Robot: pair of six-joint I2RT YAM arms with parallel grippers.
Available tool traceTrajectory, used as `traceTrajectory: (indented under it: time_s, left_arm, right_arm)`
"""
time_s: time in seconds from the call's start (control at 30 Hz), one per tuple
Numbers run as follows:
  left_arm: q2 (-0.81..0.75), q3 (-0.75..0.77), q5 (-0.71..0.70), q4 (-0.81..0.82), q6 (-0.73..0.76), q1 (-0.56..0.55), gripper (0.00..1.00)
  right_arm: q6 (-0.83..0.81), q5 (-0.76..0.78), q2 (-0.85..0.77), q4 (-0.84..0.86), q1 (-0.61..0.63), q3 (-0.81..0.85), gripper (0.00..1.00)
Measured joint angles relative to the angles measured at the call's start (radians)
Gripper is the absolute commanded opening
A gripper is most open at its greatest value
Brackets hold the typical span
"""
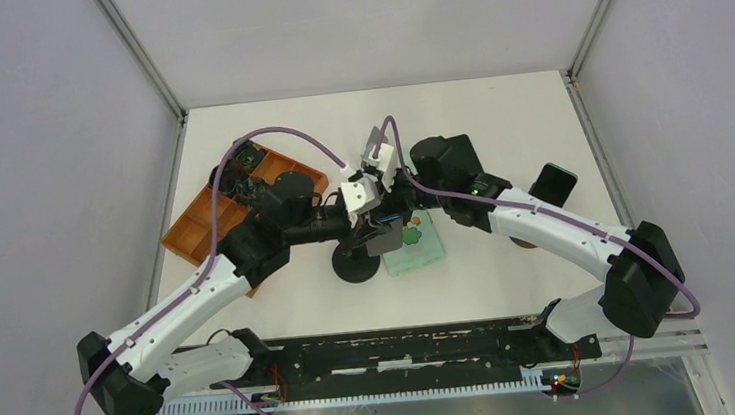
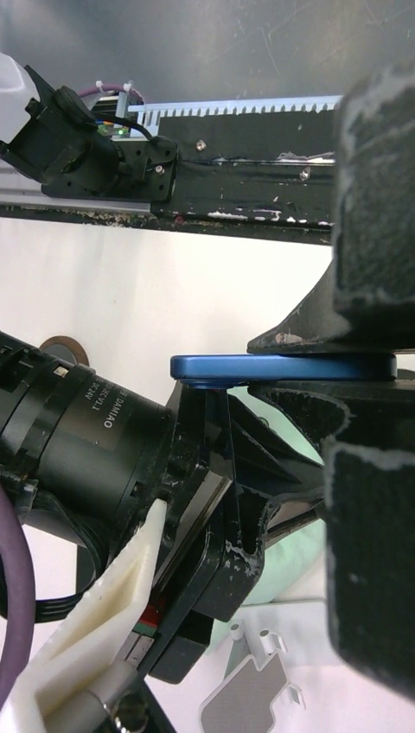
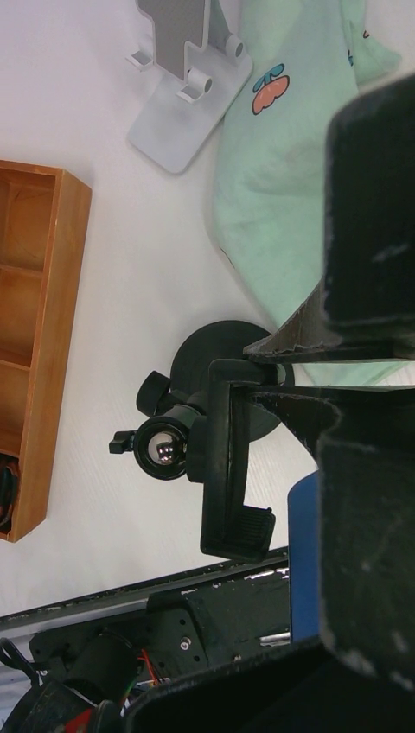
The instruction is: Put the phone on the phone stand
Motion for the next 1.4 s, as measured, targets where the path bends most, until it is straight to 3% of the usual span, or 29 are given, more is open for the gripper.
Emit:
traceTrajectory:
  time_s: [0.83, 1.4]
  left_arm:
    - [-0.022, -0.104, -0.031, 0.108, 0.04, 0.001, 0.02]
    - [-0.018, -0.138, 0.024, 0.162, 0.041, 0.024, 0.02]
  right_arm:
    - [0.005, -0.026, -0.012, 0.013, -0.005, -0.02, 0.0]
    - [0.008, -0.072, -0.025, 0.048, -0.014, -0.05, 0.0]
